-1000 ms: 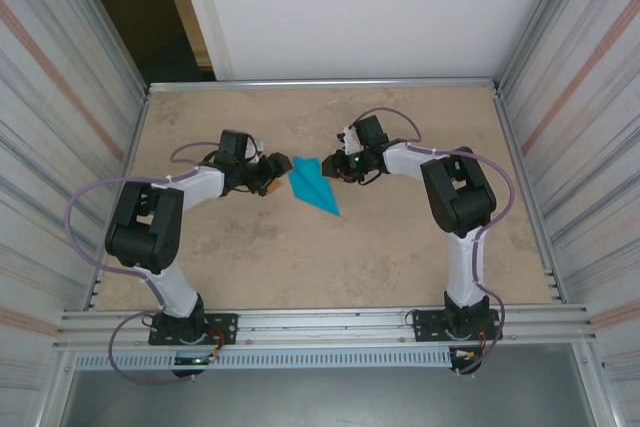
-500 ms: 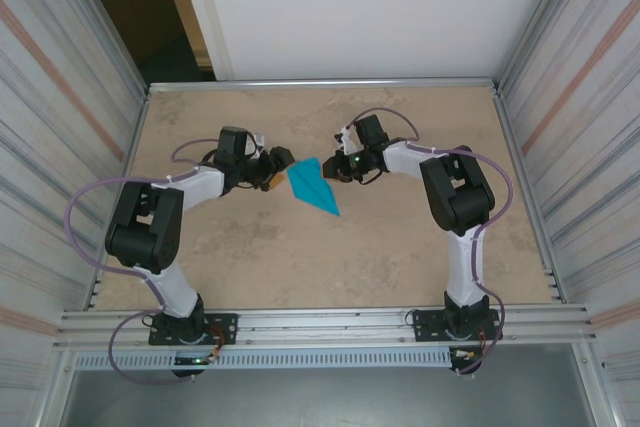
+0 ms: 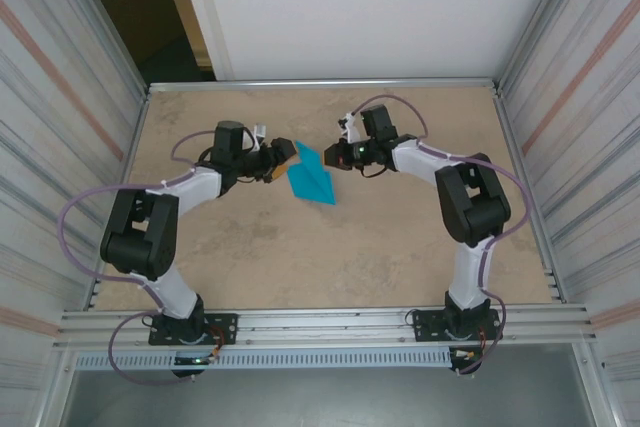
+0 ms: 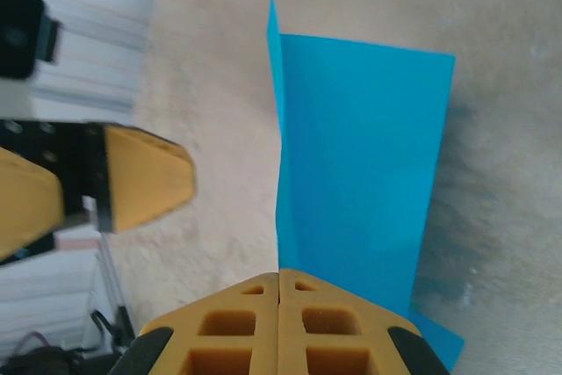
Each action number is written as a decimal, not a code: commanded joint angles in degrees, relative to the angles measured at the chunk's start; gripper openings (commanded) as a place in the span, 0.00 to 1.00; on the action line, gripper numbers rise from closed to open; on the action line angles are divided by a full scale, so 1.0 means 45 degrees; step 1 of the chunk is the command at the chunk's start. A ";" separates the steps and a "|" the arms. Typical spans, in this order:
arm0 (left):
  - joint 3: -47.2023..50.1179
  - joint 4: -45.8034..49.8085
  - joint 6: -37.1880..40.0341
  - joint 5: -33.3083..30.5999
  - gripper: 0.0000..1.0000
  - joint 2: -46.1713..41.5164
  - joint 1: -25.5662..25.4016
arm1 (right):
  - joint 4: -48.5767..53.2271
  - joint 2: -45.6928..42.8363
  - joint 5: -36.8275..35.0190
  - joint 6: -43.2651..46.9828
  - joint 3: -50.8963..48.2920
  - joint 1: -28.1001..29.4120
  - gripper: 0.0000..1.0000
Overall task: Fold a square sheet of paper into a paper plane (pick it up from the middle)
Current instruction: Fourth fold the wing at the center of the table.
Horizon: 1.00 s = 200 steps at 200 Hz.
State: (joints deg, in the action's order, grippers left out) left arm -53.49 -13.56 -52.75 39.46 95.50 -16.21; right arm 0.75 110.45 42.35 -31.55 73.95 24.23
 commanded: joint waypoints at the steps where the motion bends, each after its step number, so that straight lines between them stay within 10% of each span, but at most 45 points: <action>1: 0.0391 -0.2042 -0.0196 0.0832 0.74 -0.0795 -0.0316 | -0.1669 -0.1239 0.0494 -0.1367 -0.0485 -0.0350 0.01; 200: -0.0867 -0.4716 -0.0393 0.2372 0.67 -0.0111 -0.1983 | -0.5807 -0.3344 0.1798 -0.5507 -0.1824 -0.1056 0.02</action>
State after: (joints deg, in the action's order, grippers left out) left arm -55.86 -33.28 -54.30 49.08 95.11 -24.51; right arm -22.76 98.19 48.77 -54.68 66.50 20.10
